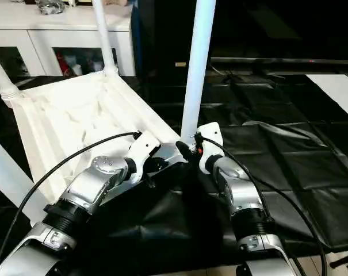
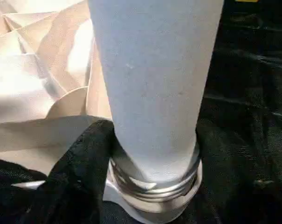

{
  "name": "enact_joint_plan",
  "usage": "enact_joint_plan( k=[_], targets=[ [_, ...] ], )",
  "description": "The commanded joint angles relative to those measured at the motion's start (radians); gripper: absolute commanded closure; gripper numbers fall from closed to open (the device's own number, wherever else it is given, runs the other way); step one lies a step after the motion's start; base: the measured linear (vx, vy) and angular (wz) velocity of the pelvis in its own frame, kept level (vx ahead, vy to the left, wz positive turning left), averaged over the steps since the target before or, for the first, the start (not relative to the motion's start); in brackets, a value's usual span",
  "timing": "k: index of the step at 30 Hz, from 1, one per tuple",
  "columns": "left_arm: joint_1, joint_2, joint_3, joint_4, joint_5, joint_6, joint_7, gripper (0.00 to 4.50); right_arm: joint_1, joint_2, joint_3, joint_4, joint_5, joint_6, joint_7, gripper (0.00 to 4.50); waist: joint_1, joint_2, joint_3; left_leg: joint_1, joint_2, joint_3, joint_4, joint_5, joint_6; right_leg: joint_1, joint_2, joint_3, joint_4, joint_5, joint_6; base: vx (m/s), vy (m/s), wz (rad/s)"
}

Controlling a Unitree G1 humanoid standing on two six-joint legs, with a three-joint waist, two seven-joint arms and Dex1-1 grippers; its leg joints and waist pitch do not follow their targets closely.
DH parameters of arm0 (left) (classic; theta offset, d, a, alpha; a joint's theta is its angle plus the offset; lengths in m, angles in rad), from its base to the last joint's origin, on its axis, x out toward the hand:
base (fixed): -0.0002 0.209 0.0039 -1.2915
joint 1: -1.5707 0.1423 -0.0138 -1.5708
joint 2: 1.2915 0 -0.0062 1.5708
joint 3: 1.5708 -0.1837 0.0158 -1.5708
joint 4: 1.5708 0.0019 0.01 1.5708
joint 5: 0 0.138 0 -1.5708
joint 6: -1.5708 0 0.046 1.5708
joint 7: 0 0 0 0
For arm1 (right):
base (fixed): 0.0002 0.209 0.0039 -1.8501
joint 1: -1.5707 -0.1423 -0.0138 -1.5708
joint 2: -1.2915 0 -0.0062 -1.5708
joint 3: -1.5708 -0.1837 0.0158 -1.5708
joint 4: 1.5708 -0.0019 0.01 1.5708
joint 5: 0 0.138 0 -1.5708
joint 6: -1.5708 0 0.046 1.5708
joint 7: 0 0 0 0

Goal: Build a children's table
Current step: Rotate leg to tighten

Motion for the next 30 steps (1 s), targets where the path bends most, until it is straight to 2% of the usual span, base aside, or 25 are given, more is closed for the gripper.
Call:
enact_joint_plan(
  k=[1,4,5,7,8,9,10,11,13,14,15,17,18,19,21,22,23,25,26,30],
  targets=[
    [0.009,-0.01,-0.065,-0.058,-0.049,-0.089,-0.124,4.5,0.021,0.04,0.125,0.031,0.019,0.02,0.181,1.16,0.002,-0.019,-0.048,0.017,0.073,-0.049,-0.097,-0.36,-0.018,0.008,-0.064,0.03,-0.098,-0.394,-0.143,0.0,0.0,0.0],
    [0.034,0.065,-0.081,-0.121,-0.083,-0.088,-0.237,4.5,0.031,-0.041,0.137,-0.012,0.039,0.016,0.309,0.89,0.004,-0.018,-0.051,0.012,0.075,-0.048,-0.095,-0.324,-0.001,0.017,-0.065,0.03,-0.088,-0.314,-0.166,0.0,0.0,0.0],
    [0.043,0.087,-0.079,-0.143,-0.099,-0.085,-0.275,4.5,0.036,-0.07,0.141,-0.029,0.051,0.027,0.357,0.89,0.007,-0.015,-0.052,0.02,0.077,-0.042,-0.091,-0.297,0.01,0.013,-0.062,0.032,-0.084,-0.248,-0.19,0.0,0.0,0.0],
    [0.058,0.129,-0.078,-0.176,-0.112,-0.097,-0.341,4.5,0.05,-0.129,0.154,-0.063,0.066,0.035,0.457,0.81,0.012,-0.013,-0.054,0.021,0.077,-0.035,-0.086,-0.246,0.038,0.018,-0.058,0.032,-0.075,-0.155,-0.229,0.025,-0.007,0.04],
    [0.067,0.157,-0.083,-0.19,-0.116,-0.108,-0.384,4.5,0.058,-0.166,0.161,-0.077,0.067,0.025,0.511,0.81,0.017,-0.012,-0.055,0.026,0.078,-0.033,-0.084,-0.234,0.045,0.016,-0.057,0.032,-0.074,-0.134,-0.237,0.051,-0.013,0.08],
    [0.072,0.175,-0.086,-0.198,-0.118,-0.118,-0.411,4.5,0.064,-0.188,0.164,-0.085,0.067,0.017,0.544,0.81,0.023,-0.01,-0.056,0.036,0.078,-0.026,-0.078,-0.218,0.058,0.009,-0.055,0.034,-0.072,-0.092,-0.256,0.055,-0.015,0.13],
    [0.076,0.192,-0.089,-0.206,-0.12,-0.123,-0.436,4.5,0.067,-0.207,0.164,-0.093,0.07,0.021,0.583,0.81,0.026,-0.007,-0.059,0.029,0.077,-0.025,-0.075,-0.171,0.072,0.018,-0.054,0.033,-0.061,-0.029,-0.272,0.0,0.0,0.0],
    [0.08,0.209,-0.092,-0.213,-0.122,-0.132,-0.461,4.5,0.072,-0.228,0.167,-0.101,0.069,0.016,0.625,0.81,0.032,-0.009,-0.063,0.027,0.077,-0.024,-0.071,-0.111,0.089,0.022,-0.053,0.031,-0.051,0.047,-0.285,0.0,0.0,0.0],
    [0.083,0.232,-0.092,-0.219,-0.125,-0.143,-0.49,4.5,0.074,-0.259,0.176,-0.104,0.07,0.008,0.681,0.81,0.038,-0.009,-0.064,0.026,0.077,-0.022,-0.067,-0.074,0.11,0.023,-0.051,0.029,-0.044,0.108,-0.3,0.0,0.0,0.0],
    [0.083,0.248,-0.09,-0.22,-0.128,-0.149,-0.507,4.5,0.074,-0.284,0.185,-0.1,0.065,-0.004,0.715,0.81,0.041,-0.009,-0.062,0.022,0.078,-0.024,-0.068,-0.076,0.114,0.028,-0.052,0.026,-0.043,0.098,-0.302,0.0,0.0,0.0],
    [0.083,0.249,-0.09,-0.22,-0.128,-0.149,-0.508,4.5,0.074,-0.285,0.186,-0.1,0.065,-0.004,0.716,0.81,0.041,-0.009,-0.061,0.022,0.078,-0.024,-0.068,-0.087,0.112,0.027,-0.052,0.026,-0.044,0.081,-0.302,0.0,0.0,0.0],
    [0.083,0.259,-0.085,-0.222,-0.132,-0.152,-0.517,4.5,0.07,-0.293,0.191,-0.098,0.061,-0.012,0.719,0.81,0.039,-0.006,-0.056,0.023,0.08,-0.026,-0.076,-0.155,0.081,0.025,-0.055,0.026,-0.053,-0.025,-0.294,0.0,0.0,0.0],
    [0.084,0.261,-0.083,-0.223,-0.133,-0.152,-0.519,4.5,0.067,-0.289,0.189,-0.096,0.065,-0.011,0.714,0.81,0.036,-0.008,-0.056,0.024,0.08,-0.026,-0.077,-0.171,0.073,0.024,-0.055,0.027,-0.056,-0.05,-0.29,0.0,0.0,0.0],
    [0.084,0.261,-0.083,-0.223,-0.133,-0.152,-0.52,4.5,0.066,-0.288,0.189,-0.095,0.066,-0.01,0.713,0.81,0.035,-0.006,-0.054,0.024,0.08,-0.028,-0.078,-0.189,0.063,0.023,-0.057,0.028,-0.059,-0.076,-0.286,0.0,0.0,0.0],
    [0.086,0.265,-0.08,-0.225,-0.135,-0.157,-0.525,4.5,0.061,-0.273,0.186,-0.1,0.085,0.001,0.713,0.98,0.03,-0.006,-0.053,0.028,0.081,-0.029,-0.083,-0.241,0.029,0.02,-0.055,0.03,-0.066,-0.145,-0.272,0.0,0.0,0.0],
    [0.088,0.265,-0.08,-0.226,-0.136,-0.157,-0.525,4.5,0.061,-0.269,0.186,-0.102,0.087,-0.002,0.712,0.98,0.029,-0.006,-0.054,0.028,0.081,-0.03,-0.084,-0.245,0.021,0.019,-0.056,0.031,-0.066,-0.148,-0.268,0.0,0.0,0.0],
    [0.089,0.262,-0.078,-0.225,-0.134,-0.159,-0.524,4.5,0.062,-0.262,0.184,-0.106,0.09,0.002,0.717,1.11,0.03,-0.001,-0.054,0.028,0.08,-0.031,-0.085,-0.245,0.018,0.019,-0.056,0.031,-0.066,-0.147,-0.267,0.0,0.0,0.0],
    [0.088,0.26,-0.077,-0.223,-0.133,-0.16,-0.523,4.5,0.064,-0.259,0.184,-0.11,0.092,0.006,0.722,1.32,0.029,-0.003,-0.056,0.028,0.08,-0.03,-0.084,-0.23,0.018,0.02,-0.054,0.031,-0.063,-0.115,-0.269,0.0,0.0,0.0],
    [0.089,0.259,-0.077,-0.22,-0.134,-0.164,-0.526,4.5,0.068,-0.257,0.188,-0.113,0.096,0.009,0.73,1.32,0.029,-0.002,-0.057,0.025,0.079,-0.03,-0.082,-0.205,0.025,0.023,-0.054,0.03,-0.059,-0.076,-0.275,0.0,0.0,0.0],
    [0.086,0.246,-0.069,-0.192,-0.125,-0.177,-0.497,4.5,0.091,-0.242,0.195,-0.117,0.091,0.009,0.711,1.62,0.031,-0.002,-0.06,0.023,0.078,-0.029,-0.078,-0.164,0.046,0.027,-0.054,0.028,-0.053,-0.011,-0.288,0.0,0.0,0.0]
  ],
)
